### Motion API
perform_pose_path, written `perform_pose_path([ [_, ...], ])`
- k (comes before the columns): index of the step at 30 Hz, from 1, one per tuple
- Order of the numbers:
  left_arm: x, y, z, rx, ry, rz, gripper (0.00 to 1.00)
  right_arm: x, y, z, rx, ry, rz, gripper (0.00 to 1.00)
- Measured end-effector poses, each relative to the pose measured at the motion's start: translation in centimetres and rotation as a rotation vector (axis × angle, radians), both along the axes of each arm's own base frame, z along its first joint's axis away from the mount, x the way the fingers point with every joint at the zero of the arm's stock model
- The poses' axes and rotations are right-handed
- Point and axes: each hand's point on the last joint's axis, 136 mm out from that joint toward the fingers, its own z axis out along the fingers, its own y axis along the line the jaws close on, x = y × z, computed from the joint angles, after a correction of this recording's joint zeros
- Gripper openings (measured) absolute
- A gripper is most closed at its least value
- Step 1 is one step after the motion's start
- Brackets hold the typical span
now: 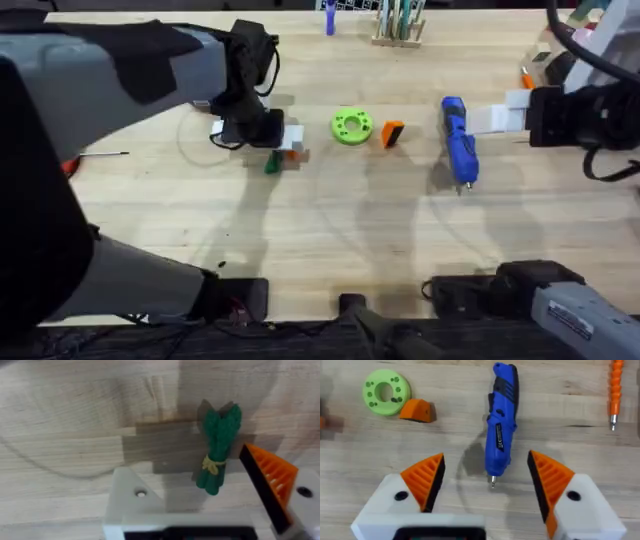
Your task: Pick up the gripper from the table and insert it into the empty holder that is missing its gripper. Then pick up a screw, insert it into the mounting hole, and use the screwdriver to tighten it. Finally, clean up the table by picking up the vegetable and placing it into the bucket.
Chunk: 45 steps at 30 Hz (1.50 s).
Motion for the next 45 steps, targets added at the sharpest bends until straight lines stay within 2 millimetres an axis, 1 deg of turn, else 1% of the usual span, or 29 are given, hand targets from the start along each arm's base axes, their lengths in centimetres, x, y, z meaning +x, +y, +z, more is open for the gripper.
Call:
perform_pose_path([
  [4,-0.1,0.0,-0.5,0.003,0.017,0.000,0.801,0.0,0.0,0.0,0.000,0.000,0.000,0.991],
  [6,-0.1,0.0,-0.5,0.000,0.017,-0.002,0.687,0.0,0.0,0.0,0.000,0.000,0.000,0.991],
  [7,-0.1,-0.1,-0.4,0.000,0.016,-0.004,0.579,0.0,0.0,0.0,0.000,0.000,0.000,0.992],
  [10,0.1,-0.2,-0.3,-0.001,0.012,-0.006,0.116,0.0,0.0,0.0,0.000,0.001,0.000,0.992],
  [11,0.1,-0.1,-0.3,0.001,0.010,-0.012,0.030,0.0,0.0,0.0,0.000,0.000,0.000,0.992],
  [13,0.1,-0.1,-0.3,0.003,0.009,-0.012,0.005,0.0,0.0,0.0,0.000,0.000,0.000,0.992],
  [24,-0.1,0.0,-0.3,0.008,0.015,-0.012,0.004,0.0,0.0,0.0,0.000,0.000,0.000,0.992],
  [26,-0.2,0.1,0.0,0.009,0.013,-0.011,0.004,0.0,0.0,0.0,0.000,0.001,0.000,0.991],
  [28,-0.1,0.1,0.8,0.006,-0.008,-0.011,0.004,0.0,0.0,0.0,0.000,0.000,0.000,0.992],
  [31,-0.4,0.2,2.8,-0.004,-0.053,-0.011,0.004,0.0,0.0,0.0,0.000,0.000,0.000,0.991],
  [32,-0.4,0.3,3.8,-0.008,-0.075,-0.011,0.004,0.0,0.0,0.0,0.000,0.000,0.000,0.992],
  [34,-0.5,0.3,5.9,-0.019,-0.124,-0.010,0.004,0.0,0.0,0.0,0.000,0.000,0.000,0.992],
  [38,-0.1,0.4,11.0,-0.045,-0.261,-0.006,0.004,0.0,0.0,0.0,0.000,0.000,0.000,0.992],
  [40,-0.1,0.5,13.1,-0.056,-0.325,-0.005,0.004,0.0,0.0,0.0,0.000,0.000,0.000,0.991],
  [42,-0.2,0.7,14.8,-0.064,-0.382,-0.005,0.004,0.0,0.0,0.0,0.000,0.001,0.000,0.992],
  [45,-0.4,1.0,16.4,-0.063,-0.438,0.001,0.004,0.0,0.0,0.0,0.000,0.000,0.000,0.992],
])
